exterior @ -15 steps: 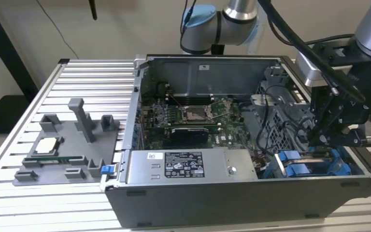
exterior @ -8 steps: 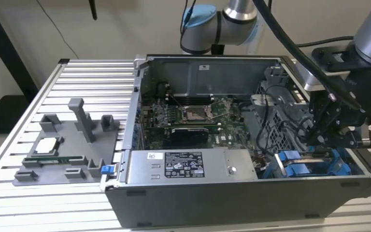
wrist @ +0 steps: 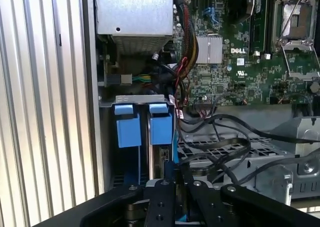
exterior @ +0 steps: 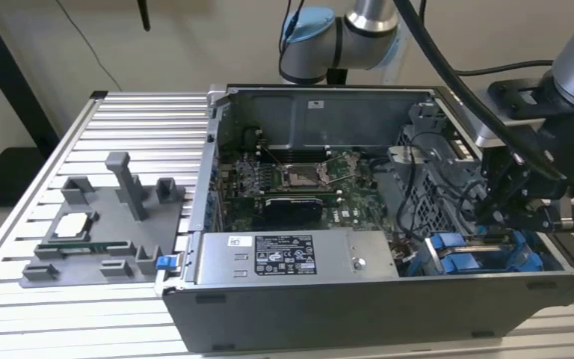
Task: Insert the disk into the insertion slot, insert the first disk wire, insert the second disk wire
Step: 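Insert the second disk wire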
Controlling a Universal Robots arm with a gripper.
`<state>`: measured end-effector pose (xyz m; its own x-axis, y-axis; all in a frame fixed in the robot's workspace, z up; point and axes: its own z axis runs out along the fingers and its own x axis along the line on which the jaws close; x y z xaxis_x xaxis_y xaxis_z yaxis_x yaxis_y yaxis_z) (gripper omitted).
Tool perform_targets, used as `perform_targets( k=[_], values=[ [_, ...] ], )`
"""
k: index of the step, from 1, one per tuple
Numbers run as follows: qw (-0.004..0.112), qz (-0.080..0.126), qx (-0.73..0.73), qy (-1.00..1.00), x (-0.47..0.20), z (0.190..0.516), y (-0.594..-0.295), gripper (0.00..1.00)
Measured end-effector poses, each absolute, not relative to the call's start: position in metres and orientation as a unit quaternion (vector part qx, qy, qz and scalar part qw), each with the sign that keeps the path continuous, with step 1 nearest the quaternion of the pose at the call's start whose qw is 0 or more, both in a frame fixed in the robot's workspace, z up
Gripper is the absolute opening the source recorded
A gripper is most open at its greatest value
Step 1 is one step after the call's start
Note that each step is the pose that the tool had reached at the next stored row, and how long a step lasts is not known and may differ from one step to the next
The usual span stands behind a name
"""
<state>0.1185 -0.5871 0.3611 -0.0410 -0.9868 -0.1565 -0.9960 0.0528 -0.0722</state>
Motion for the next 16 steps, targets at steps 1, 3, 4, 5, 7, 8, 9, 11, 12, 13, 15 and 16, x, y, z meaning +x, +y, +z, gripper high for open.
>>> perform_targets(
  k=[1,3,4,5,7,8,9,11,12,13,15,16],
  values=[
    [0.082,0.028,-0.688,0.721,0.119,0.360,-0.587,0.00],
    [0.082,0.028,-0.688,0.721,0.120,0.359,-0.587,0.00],
    [0.082,0.028,-0.688,0.721,0.120,0.358,-0.588,0.00],
    [0.082,0.028,-0.688,0.721,0.121,0.358,-0.588,0.00],
    [0.082,0.028,-0.688,0.721,0.122,0.356,-0.588,0.00],
    [0.082,0.028,-0.688,0.721,0.123,0.356,-0.588,0.00],
    [0.082,0.028,-0.688,0.721,0.123,0.355,-0.589,0.00],
    [0.082,0.028,-0.688,0.721,0.124,0.354,-0.589,0.00],
    [0.082,0.028,-0.688,0.721,0.124,0.353,-0.590,0.00],
    [0.082,0.028,-0.688,0.721,0.124,0.352,-0.590,0.00],
    [0.082,0.028,-0.688,0.721,0.124,0.351,-0.590,0.00],
    [0.082,0.028,-0.688,0.721,0.124,0.350,-0.590,0.00]
  ],
)
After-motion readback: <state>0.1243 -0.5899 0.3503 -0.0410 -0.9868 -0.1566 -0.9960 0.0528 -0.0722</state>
